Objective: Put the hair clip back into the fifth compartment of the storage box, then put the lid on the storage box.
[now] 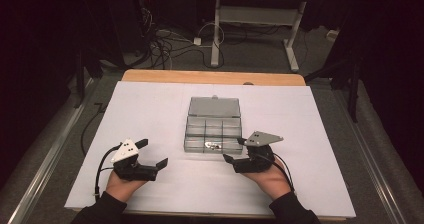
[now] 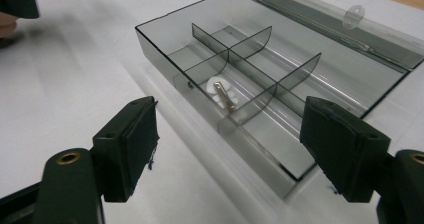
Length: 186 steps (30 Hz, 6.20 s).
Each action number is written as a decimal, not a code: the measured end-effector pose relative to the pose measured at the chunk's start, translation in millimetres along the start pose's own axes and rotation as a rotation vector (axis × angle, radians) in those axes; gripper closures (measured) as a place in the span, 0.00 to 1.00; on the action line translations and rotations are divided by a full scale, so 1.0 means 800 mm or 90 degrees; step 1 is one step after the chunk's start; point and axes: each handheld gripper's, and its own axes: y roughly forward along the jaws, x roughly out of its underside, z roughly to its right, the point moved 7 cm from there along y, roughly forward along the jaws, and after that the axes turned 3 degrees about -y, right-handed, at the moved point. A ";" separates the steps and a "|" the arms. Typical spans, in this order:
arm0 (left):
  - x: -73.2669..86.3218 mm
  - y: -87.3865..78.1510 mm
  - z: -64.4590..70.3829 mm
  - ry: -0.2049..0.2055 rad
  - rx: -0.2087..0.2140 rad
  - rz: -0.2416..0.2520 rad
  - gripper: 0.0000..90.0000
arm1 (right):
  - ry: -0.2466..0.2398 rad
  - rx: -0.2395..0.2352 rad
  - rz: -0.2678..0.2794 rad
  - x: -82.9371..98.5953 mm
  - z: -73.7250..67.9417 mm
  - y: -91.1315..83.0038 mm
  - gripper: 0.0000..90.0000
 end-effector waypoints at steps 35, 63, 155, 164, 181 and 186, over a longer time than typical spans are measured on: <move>0.001 0.006 0.000 -0.003 -0.002 -0.008 0.00 | 0.081 0.095 0.022 0.070 0.034 -0.053 0.00; -0.004 0.018 0.012 0.015 0.018 -0.008 0.00 | 0.080 0.118 0.043 0.060 0.043 -0.044 0.00; -0.026 0.060 -0.004 0.003 0.027 -0.040 0.00 | 0.187 0.121 -0.065 -0.051 0.164 0.109 0.23; -0.022 0.064 -0.002 0.006 0.030 -0.048 0.00 | 0.217 0.116 -0.081 -0.045 0.175 0.118 0.23; -0.021 0.067 -0.004 0.005 0.030 -0.052 0.00 | 0.250 0.094 -0.091 -0.039 0.179 0.127 0.23; -0.021 0.066 -0.005 0.000 0.033 -0.051 0.00 | 0.267 0.078 -0.093 -0.038 0.181 0.130 0.23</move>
